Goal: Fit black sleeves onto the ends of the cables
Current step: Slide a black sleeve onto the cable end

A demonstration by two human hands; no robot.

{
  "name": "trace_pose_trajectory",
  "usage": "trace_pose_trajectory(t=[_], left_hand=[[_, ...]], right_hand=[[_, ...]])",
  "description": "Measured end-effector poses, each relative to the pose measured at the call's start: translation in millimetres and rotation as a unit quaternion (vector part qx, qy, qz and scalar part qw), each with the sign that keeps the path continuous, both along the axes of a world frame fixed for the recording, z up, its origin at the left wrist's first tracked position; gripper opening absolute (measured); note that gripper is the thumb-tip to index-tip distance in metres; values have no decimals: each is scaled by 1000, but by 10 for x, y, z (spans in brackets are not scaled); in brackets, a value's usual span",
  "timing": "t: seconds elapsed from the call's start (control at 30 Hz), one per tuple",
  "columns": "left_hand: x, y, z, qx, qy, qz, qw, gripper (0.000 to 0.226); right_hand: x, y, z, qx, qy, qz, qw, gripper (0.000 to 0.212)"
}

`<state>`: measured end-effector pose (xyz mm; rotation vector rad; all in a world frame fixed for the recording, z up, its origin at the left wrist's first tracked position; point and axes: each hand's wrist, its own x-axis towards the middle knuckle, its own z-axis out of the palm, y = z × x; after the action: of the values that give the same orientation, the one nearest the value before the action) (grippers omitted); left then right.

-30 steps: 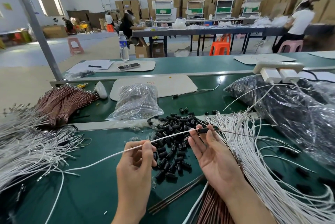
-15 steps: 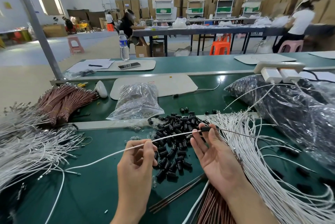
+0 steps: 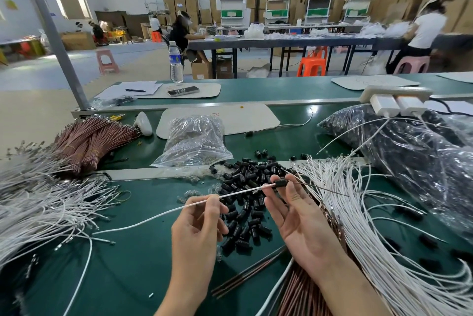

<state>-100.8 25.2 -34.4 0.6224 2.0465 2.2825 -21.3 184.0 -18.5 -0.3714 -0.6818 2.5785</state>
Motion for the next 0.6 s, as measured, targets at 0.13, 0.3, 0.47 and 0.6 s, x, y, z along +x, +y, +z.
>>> trace_pose_trajectory(t=[0.13, 0.3, 0.47, 0.6], left_hand=[[-32, -4, -5, 16, -38, -24, 999, 27], [-37, -1, 15, 70, -103, -54, 991, 26], [17, 26, -11, 17, -67, -82, 994, 17], [56, 58, -18, 7, -64, -84, 994, 15]], right_hand=[[-15, -20, 6, 24, -5, 3, 1000, 23], [-34, -40, -43, 69, -18, 7, 997, 24], [-59, -131, -87, 179, -51, 51, 981, 31], [-46, -168, -66, 235, -79, 65, 966, 27]])
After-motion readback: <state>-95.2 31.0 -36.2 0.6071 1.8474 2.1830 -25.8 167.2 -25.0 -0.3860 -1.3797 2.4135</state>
